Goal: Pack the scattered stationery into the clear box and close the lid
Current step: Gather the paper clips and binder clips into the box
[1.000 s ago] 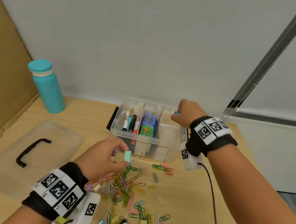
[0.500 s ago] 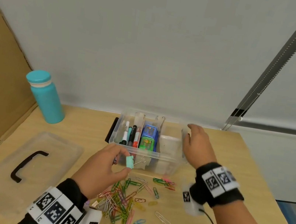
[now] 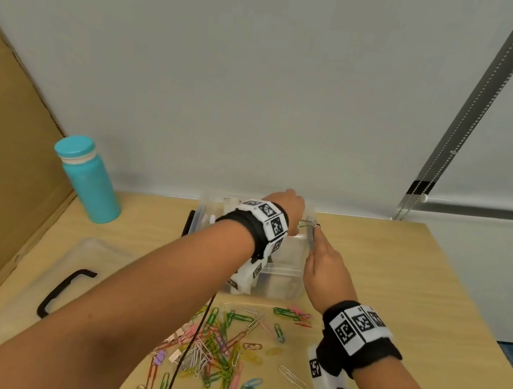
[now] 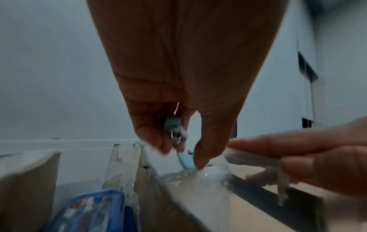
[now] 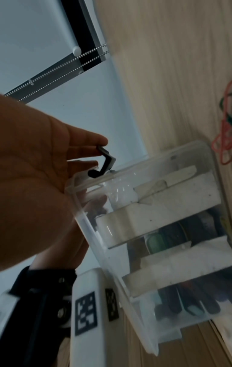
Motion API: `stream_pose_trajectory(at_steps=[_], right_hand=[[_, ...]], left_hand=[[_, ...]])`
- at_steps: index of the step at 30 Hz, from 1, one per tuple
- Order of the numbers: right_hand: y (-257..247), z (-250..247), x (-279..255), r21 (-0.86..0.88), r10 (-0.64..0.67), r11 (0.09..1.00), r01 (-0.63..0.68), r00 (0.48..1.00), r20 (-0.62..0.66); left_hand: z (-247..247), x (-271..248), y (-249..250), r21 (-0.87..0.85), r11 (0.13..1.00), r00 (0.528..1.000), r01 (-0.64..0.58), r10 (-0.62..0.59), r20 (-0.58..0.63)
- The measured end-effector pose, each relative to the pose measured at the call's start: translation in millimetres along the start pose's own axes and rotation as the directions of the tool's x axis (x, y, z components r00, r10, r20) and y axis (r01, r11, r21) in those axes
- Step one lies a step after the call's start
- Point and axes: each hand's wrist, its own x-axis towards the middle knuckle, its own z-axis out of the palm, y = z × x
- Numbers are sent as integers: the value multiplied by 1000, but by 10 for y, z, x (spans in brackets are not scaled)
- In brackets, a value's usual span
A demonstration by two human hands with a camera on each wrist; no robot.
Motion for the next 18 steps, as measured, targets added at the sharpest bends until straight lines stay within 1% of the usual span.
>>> stream_pose_trajectory(at_steps=[2, 3, 6, 8, 10, 12, 15, 18], right_hand=[[1, 13, -7, 12, 8, 1000, -8, 1000, -4], [2, 19, -10, 19, 13, 1000, -13, 1000, -4], [7, 22, -17, 32, 22, 999, -22, 1000, -3], [-1, 14, -21, 25, 32, 999, -32, 999, 11], [1, 14, -21, 16, 47, 999, -47, 999, 24], [-3, 12, -25, 9, 56, 998, -56, 998, 27], [-5, 2, -33, 12, 54, 998, -54, 998, 30], [33, 2, -36, 19, 56, 998, -57, 997, 50]], left_hand=[[35, 98, -24, 52, 999, 995, -2, -3, 96], [52, 125, -45, 53, 999, 994, -6, 0, 113], [65, 131, -119, 11, 1000, 995, -19, 18, 96], [30, 19, -174, -59, 998, 998, -27, 30, 60], [-33, -202, -223, -134, 990, 999, -51, 53, 9], [-75, -508, -274, -194, 977, 995, -91, 79, -68], [-36, -1031, -384, -265, 953, 975, -148, 96, -199], [115, -1523, -567, -313, 940, 972, -139, 69, -225]])
